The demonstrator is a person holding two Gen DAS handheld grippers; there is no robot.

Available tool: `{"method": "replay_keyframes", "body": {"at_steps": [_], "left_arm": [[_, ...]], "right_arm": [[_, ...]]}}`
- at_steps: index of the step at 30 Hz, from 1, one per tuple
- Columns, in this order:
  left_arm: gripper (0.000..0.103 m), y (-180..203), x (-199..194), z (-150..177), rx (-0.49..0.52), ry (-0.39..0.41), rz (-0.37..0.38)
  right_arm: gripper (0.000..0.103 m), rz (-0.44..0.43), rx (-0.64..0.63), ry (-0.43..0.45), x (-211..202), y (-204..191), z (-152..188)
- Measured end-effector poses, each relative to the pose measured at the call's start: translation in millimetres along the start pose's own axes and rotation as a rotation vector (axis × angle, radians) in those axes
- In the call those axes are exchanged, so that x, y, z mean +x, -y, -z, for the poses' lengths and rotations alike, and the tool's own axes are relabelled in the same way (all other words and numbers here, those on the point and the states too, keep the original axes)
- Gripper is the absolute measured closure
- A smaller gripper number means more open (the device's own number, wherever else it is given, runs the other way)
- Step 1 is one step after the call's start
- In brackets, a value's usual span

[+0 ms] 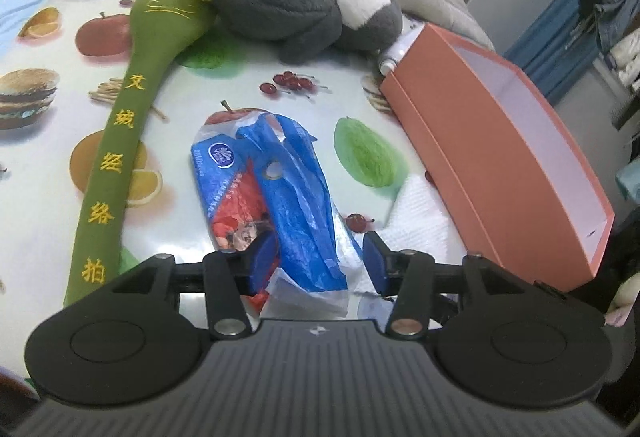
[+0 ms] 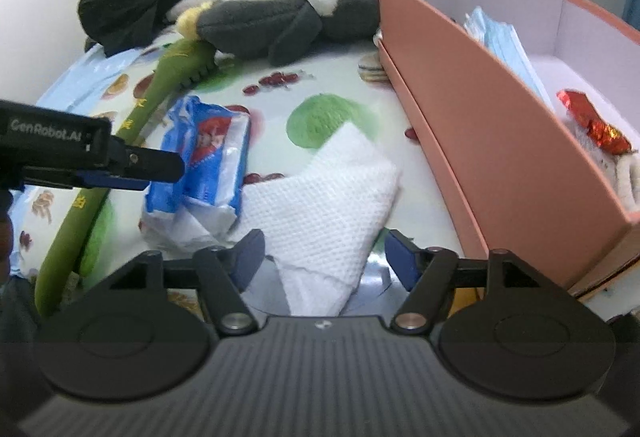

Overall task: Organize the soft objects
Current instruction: 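Open both tools and reposition over the snack bag and tissue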

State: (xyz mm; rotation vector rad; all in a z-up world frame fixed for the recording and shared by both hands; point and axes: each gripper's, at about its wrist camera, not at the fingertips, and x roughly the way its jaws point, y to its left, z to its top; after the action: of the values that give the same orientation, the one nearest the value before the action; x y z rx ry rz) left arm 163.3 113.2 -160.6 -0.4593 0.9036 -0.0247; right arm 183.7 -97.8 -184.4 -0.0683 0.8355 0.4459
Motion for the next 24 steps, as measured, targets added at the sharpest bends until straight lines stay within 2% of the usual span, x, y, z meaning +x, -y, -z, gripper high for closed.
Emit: {"method": "replay_keyframes", "body": {"at_steps": [7, 12, 18, 24], "left_arm": [[0.047, -6.7, -15.4, 8.5, -0.092, 0.073, 0.013], [0.047, -12.6, -9.3, 13.5, -0.133, 0.077, 0.011], [0.047, -13.0, -3.5, 13.4, -0.143, 0.077, 0.030], [0.045, -7.1, 2.7, 12.0, -0.119, 0.070, 0.023]], "right_arm": [[0.034, -0.015, -0.087, 0.089, -10.3, -13.7, -8.0], [0.034, 0.000, -0.126, 0.078, 14.3, -14.7, -14.1], [0.034, 0.001, -0.123, 0.013, 48.7, -5.5, -14.8], [0.034, -0.020, -0.131, 0.019, 50.5, -4.0, -10.3]]}}
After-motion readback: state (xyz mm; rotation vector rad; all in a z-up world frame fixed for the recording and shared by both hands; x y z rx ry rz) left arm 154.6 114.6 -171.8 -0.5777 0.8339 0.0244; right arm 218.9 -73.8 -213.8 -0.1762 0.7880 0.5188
